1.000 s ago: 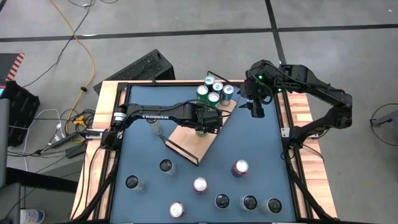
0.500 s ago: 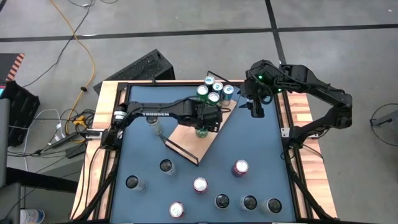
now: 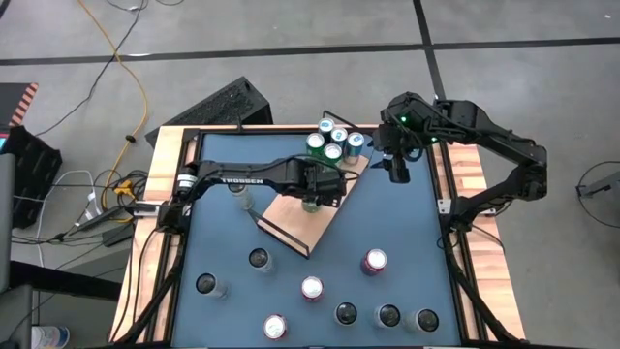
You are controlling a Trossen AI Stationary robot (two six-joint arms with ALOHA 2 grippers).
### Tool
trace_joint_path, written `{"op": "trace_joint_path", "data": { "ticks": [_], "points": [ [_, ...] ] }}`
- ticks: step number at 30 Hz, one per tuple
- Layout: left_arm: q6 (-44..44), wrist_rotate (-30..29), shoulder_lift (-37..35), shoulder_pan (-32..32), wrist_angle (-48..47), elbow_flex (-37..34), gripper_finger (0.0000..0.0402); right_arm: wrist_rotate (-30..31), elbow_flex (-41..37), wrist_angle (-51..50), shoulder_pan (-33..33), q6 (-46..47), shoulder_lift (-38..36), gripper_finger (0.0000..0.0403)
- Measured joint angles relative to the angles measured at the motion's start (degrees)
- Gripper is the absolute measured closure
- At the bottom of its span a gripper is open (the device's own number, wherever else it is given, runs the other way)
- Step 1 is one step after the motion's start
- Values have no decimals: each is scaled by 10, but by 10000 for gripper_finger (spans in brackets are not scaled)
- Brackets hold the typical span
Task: Place canned beverage on shelf
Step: Put green soda can on the shelf aligned with the other green soda cans
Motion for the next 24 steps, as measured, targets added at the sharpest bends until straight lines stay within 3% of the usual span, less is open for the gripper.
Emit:
{"op": "trace_joint_path", "data": {
  "ticks": [16,24],
  "points": [
    [-47,-16,-2,2,-54,14,71,0,0,1,-1,-13,-1,144],
    [36,19,-2,15,-20,14,71,0,0,1,-1,-15,-1,144]
  ]
}}
